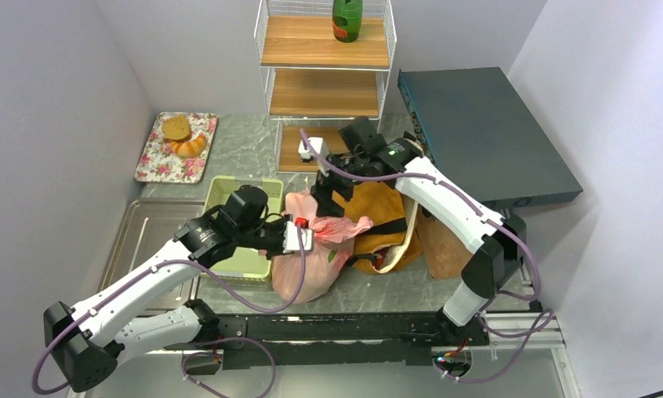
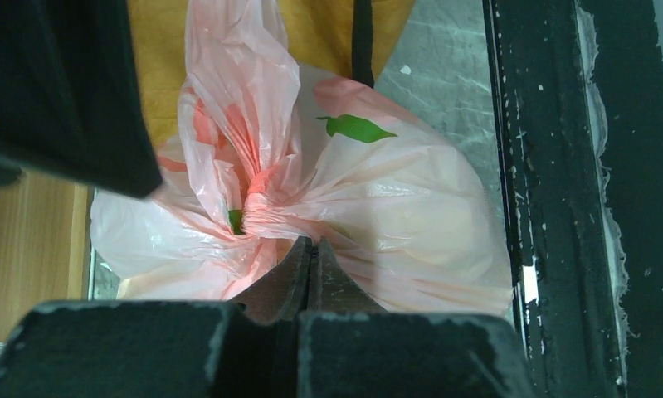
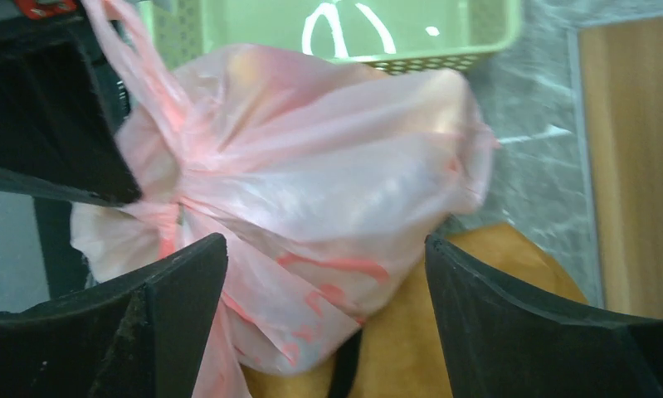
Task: Untie the knot of the grocery bags and take out the mixed food
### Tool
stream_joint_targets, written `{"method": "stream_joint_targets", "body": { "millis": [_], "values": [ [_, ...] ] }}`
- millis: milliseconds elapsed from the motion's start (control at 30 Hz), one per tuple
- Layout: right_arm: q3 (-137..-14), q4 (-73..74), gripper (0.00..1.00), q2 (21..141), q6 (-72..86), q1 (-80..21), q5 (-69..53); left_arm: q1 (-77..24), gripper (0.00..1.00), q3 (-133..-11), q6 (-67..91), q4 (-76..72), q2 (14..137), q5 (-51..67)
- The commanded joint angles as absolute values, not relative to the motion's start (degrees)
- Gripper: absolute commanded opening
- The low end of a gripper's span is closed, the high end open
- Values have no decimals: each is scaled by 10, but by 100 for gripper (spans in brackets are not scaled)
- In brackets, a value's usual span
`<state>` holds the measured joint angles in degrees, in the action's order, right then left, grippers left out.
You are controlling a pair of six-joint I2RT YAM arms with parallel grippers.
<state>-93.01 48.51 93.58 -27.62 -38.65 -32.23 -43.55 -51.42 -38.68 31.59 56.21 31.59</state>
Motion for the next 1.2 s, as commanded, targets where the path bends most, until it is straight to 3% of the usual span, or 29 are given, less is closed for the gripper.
{"method": "stream_joint_targets", "body": {
  "millis": [0,200,267,300,400,800,1167],
  "values": [
    [-950,502,91,967,-281,-427,-353,-447,0,-502,-424,292,550,310],
    [-951,518,90,1022,-280,-436,-377,-449,0,-496,-427,287,551,300],
    [-946,512,81,1034,-282,-438,-379,-450,0,-495,-425,287,553,299],
    [-943,507,65,1039,-277,-439,-379,-450,0,-495,-425,287,554,299],
    [-951,520,1,1038,-282,-437,-376,-450,0,-495,-428,294,552,290],
    [-949,462,0,946,-210,-299,-303,-450,0,-500,-455,347,512,304],
    [-857,437,0,889,-205,-237,-255,-450,0,-425,-629,499,456,293]
  ]
}}
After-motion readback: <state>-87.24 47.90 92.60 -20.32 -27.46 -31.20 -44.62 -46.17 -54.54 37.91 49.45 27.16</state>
